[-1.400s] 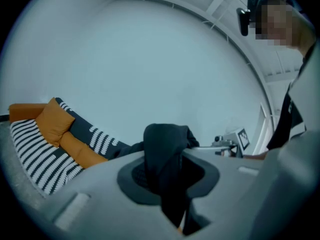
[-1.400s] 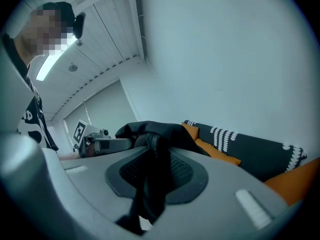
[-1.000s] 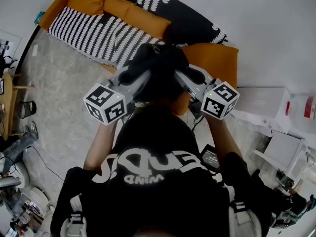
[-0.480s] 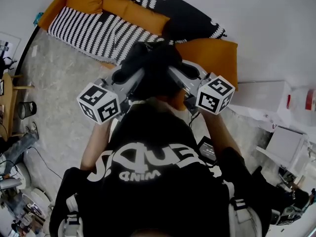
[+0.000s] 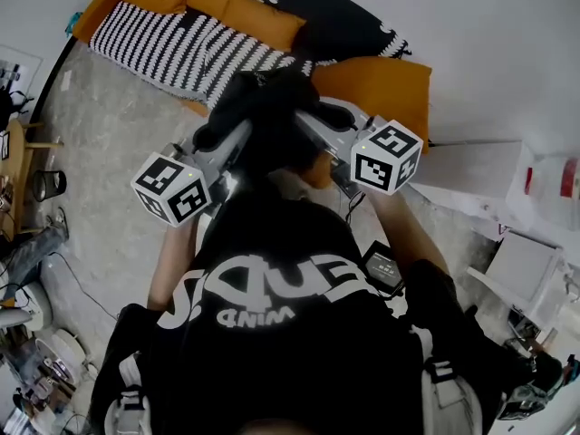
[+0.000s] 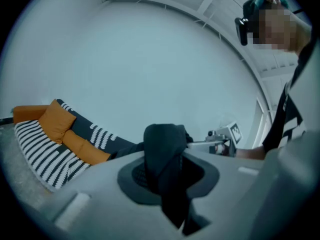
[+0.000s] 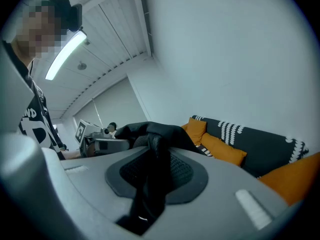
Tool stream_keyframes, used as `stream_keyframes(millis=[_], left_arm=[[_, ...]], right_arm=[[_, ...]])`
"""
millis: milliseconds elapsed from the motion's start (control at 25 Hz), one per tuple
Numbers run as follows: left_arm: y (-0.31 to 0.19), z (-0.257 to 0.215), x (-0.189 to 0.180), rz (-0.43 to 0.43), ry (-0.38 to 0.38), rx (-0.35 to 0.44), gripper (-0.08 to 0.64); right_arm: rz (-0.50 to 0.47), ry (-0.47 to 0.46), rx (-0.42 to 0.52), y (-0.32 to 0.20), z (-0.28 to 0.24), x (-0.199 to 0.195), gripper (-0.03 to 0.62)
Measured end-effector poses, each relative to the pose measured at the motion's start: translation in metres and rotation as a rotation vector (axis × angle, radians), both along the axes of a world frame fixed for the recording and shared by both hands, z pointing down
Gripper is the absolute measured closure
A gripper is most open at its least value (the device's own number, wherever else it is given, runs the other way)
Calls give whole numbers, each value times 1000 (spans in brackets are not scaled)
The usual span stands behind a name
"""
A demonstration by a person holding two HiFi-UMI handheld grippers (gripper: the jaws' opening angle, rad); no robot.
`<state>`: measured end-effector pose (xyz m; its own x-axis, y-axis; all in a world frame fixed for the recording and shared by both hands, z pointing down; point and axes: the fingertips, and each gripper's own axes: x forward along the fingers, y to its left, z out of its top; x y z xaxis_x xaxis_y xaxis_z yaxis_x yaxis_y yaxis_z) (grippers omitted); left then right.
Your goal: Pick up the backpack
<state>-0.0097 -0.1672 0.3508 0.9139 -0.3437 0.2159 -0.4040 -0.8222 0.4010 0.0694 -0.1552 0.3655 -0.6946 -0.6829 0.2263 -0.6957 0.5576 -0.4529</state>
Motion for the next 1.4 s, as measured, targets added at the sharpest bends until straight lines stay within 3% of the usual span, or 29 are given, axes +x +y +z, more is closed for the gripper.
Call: stream_keyframes(millis=[160, 520, 880, 1400], left_arm=[[32, 9, 16, -54, 6, -20, 485], [94, 14, 43, -102, 31, -24, 486], [125, 8, 48, -44, 19, -13, 488], [132, 8, 18, -23, -5, 38, 488]], right_arm=[[-62, 18, -3, 28, 6, 15, 517], [-82, 37, 0, 88, 9, 44, 515], [-21, 54, 12, 122, 5, 47, 515], [83, 47, 48, 142, 9, 17, 514]])
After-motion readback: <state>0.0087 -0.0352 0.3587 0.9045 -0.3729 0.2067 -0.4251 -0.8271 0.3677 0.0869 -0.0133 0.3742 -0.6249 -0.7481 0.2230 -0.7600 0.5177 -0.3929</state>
